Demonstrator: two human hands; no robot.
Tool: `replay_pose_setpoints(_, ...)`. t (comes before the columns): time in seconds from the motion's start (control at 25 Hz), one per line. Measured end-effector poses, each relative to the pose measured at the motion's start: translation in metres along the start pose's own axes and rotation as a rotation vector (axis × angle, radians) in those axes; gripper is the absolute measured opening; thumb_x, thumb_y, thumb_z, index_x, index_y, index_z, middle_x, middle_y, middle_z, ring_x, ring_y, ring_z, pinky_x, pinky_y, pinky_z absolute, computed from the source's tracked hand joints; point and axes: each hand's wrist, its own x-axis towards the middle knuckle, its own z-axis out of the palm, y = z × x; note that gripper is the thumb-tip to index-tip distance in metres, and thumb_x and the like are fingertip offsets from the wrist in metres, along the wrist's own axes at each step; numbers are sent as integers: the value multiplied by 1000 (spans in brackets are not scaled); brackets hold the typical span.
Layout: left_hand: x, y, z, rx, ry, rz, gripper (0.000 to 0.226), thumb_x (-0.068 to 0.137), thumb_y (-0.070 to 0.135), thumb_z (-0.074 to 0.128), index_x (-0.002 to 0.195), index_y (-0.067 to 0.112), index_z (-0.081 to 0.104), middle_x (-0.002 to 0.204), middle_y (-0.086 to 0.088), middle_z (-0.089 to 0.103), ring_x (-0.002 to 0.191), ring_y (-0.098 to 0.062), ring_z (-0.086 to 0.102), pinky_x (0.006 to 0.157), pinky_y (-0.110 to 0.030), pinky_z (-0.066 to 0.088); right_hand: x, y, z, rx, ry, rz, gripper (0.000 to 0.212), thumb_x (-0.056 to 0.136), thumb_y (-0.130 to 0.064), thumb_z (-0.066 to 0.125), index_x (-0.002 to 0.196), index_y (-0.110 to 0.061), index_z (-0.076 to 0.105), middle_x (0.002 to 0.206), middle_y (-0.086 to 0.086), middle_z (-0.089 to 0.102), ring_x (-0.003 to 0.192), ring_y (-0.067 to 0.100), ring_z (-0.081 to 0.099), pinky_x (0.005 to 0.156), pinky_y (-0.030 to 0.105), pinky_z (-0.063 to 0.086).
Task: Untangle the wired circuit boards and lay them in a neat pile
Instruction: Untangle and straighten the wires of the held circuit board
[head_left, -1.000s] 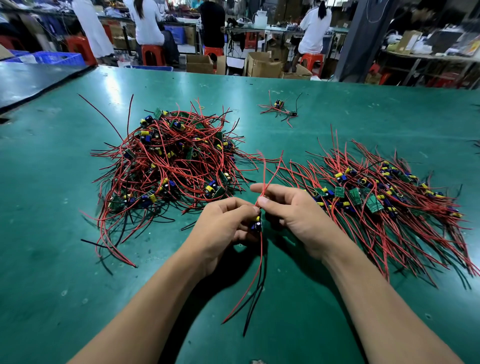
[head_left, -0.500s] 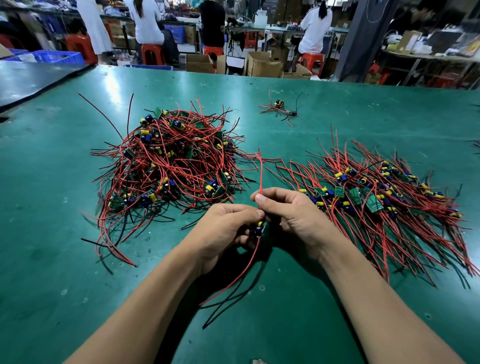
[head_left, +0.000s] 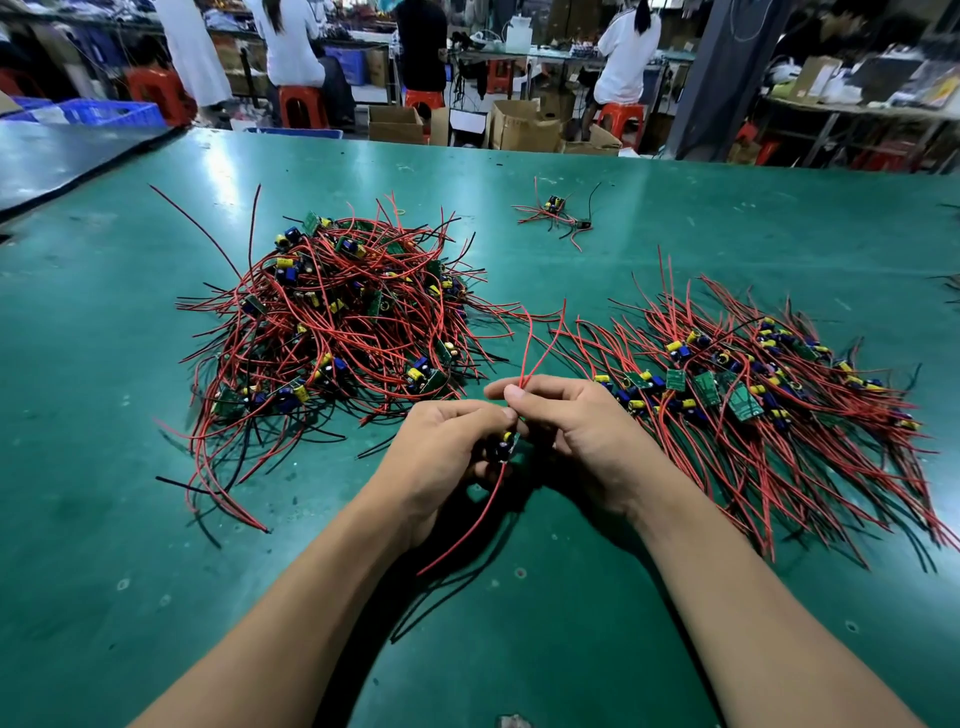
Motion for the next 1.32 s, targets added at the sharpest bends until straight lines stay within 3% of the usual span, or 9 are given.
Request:
replay_pose_setpoints(0.08, 0, 0, 2, -23, 34, 19, 21, 91, 6, 61, 76, 1, 74, 69, -14, 60, 50, -16, 52, 43, -21, 45, 1, -1, 3, -52, 54, -35, 16, 98, -15, 61, 100, -9, 76, 57, 4, 55, 47, 12, 49, 48, 25, 51)
replay_pose_setpoints(0.16, 0, -1, 3, -10, 59, 33, 19, 91, 7, 62, 78, 0, 73, 62, -8, 58, 47, -13, 52, 43, -20, 44, 4, 0, 3, -87, 115, -71, 20, 102, -14, 55, 101, -9, 75, 49, -3, 39, 38, 5, 32, 37, 14, 28)
replay_pose_setpoints(0.36, 1, 0, 3, 67, 10, 8, 25, 89, 9, 64, 67, 7, 75, 73, -11, 62, 56, -12, 49, 47, -19, 37, 13, 1, -2, -54, 274, -200, 21, 103, -12, 52, 95, -10, 72, 49, -6, 31, 42, 6, 26, 41, 17, 22)
replay_pose_setpoints(0.56, 0, -2, 2, 73, -59, -13, 23, 89, 5, 63, 69, 7, 75, 70, -6, 68, 52, -10, 52, 46, -18, 40, 17, -3, -11, 122, 357, -250, 22, 103, -13, 52, 92, -7, 70, 71, -9, 66, 40, 3, 30, 38, 16, 26)
replay_pose_setpoints(0.72, 0, -4, 4, 136, -47, 0, 19, 90, 4, 62, 78, 8, 76, 69, -7, 64, 50, -11, 52, 45, -20, 42, 15, -4, -13, 265, 280, -189, 28, 103, -19, 52, 89, -7, 74, 63, -6, 50, 42, 5, 33, 38, 17, 30)
replay_pose_setpoints(0.88, 1, -3, 1, 124, -10, 20, 19, 91, 12, 64, 77, 9, 76, 69, -15, 55, 46, -17, 49, 45, -22, 42, 11, -2, -13, 271, 127, -113, 20, 94, -21, 62, 94, -9, 78, 64, -7, 53, 46, 5, 37, 40, 16, 33)
replay_pose_setpoints(1.08, 3, -7, -2, 83, 29, 44, 14, 90, 15, 66, 83, 8, 77, 82, -24, 62, 74, -33, 53, 67, -41, 44, 7, 7, -11, 11, -32, -26, 16, 84, -23, 73, 93, -13, 80, 64, -2, 52, 49, 4, 37, 41, 14, 33)
replay_pose_setpoints(1.16, 3, -9, -2, 138, 51, 76, 14, 86, 21, 69, 83, 10, 77, 77, -21, 58, 69, -31, 47, 67, -42, 37, 9, 7, -10, -42, 41, -41, 14, 90, -22, 70, 91, -12, 79, 58, -3, 50, 46, 5, 36, 40, 15, 30)
replay_pose_setpoints(1.32, 4, -9, -2, 204, 27, 89, 18, 87, 16, 69, 71, 13, 76, 55, -7, 56, 43, -20, 46, 47, -22, 37, 15, 6, -15, -50, 249, -146, 19, 98, -17, 63, 87, -9, 76, 52, -10, 48, 41, 5, 34, 37, 16, 28)
